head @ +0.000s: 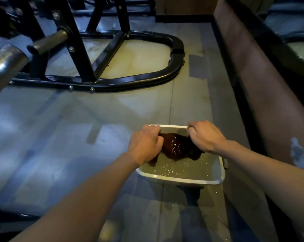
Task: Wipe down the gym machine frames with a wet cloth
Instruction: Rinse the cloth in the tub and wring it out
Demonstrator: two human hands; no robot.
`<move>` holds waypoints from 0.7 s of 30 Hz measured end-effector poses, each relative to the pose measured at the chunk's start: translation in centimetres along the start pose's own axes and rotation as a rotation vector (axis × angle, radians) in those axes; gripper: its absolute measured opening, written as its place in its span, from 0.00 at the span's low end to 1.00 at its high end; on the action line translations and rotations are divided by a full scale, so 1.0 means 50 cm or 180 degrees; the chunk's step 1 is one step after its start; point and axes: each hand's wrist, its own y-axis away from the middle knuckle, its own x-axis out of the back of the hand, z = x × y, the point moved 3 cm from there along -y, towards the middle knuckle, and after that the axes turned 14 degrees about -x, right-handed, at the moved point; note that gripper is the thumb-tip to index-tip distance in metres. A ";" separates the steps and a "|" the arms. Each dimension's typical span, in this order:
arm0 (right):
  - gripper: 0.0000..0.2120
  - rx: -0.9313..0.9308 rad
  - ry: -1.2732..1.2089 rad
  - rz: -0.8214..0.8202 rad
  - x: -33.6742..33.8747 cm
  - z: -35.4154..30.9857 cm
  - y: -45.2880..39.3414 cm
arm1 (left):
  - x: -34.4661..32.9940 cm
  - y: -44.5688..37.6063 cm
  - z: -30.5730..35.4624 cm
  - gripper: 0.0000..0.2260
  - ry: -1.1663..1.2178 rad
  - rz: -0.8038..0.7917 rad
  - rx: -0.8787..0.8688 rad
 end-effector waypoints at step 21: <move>0.12 -0.0329 0.1215 -0.1335 -0.148 0.039 0.009 | -0.118 0.010 0.013 0.15 -0.0323 -0.2160 -0.0065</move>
